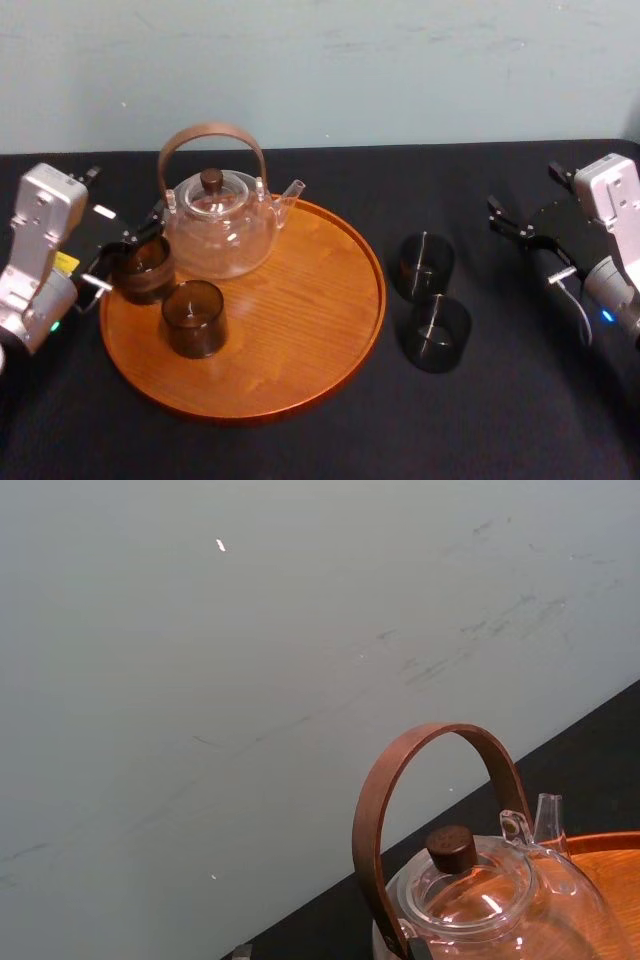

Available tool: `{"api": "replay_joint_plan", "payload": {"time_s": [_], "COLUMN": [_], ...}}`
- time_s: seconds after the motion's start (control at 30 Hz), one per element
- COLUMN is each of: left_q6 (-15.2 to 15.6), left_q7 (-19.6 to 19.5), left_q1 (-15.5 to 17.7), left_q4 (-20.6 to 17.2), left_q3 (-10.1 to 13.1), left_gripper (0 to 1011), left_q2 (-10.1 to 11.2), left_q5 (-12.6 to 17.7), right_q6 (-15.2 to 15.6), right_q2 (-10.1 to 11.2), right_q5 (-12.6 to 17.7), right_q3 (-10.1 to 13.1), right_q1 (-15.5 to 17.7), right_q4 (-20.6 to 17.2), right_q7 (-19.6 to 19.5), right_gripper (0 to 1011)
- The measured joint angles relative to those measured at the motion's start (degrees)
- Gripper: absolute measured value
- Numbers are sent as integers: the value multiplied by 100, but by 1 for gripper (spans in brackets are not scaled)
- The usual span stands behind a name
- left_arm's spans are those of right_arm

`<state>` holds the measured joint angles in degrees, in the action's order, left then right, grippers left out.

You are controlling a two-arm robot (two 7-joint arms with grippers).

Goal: Pick up the glass from the table and place it on the tray.

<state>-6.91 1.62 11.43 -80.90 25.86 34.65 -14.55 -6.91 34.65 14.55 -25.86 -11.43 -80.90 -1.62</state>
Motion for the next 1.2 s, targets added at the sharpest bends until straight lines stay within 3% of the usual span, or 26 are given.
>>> {"api": "replay_joint_plan", "payload": {"time_s": [0.4, 0.53, 0.67, 0.93, 1.2], "left_q6": [0, 0, 0, 0, 0], "left_q7": [0, 0, 0, 0, 0], "left_q1": [0, 0, 0, 0, 0], "left_q4": [0, 0, 0, 0, 0], "left_q3": [0, 0, 0, 0, 0], "left_gripper": [1001, 1001, 1001, 1001, 1001], "left_q2": [0, 0, 0, 0, 0], "left_q5": [0, 0, 0, 0, 0], "right_q6": [0, 21, 127, 428, 532], "right_q2": [0, -33, 20, 292, 385], "right_q5": [0, 122, 241, 371, 528], "right_q3": [0, 52, 107, 231, 379], "right_q1": [0, 41, 214, 981, 1577], "right_q4": [0, -60, -369, -1493, -2142], "right_q7": [0, 205, 392, 551, 603], "right_gripper": [1002, 1002, 1002, 1002, 1002]}}
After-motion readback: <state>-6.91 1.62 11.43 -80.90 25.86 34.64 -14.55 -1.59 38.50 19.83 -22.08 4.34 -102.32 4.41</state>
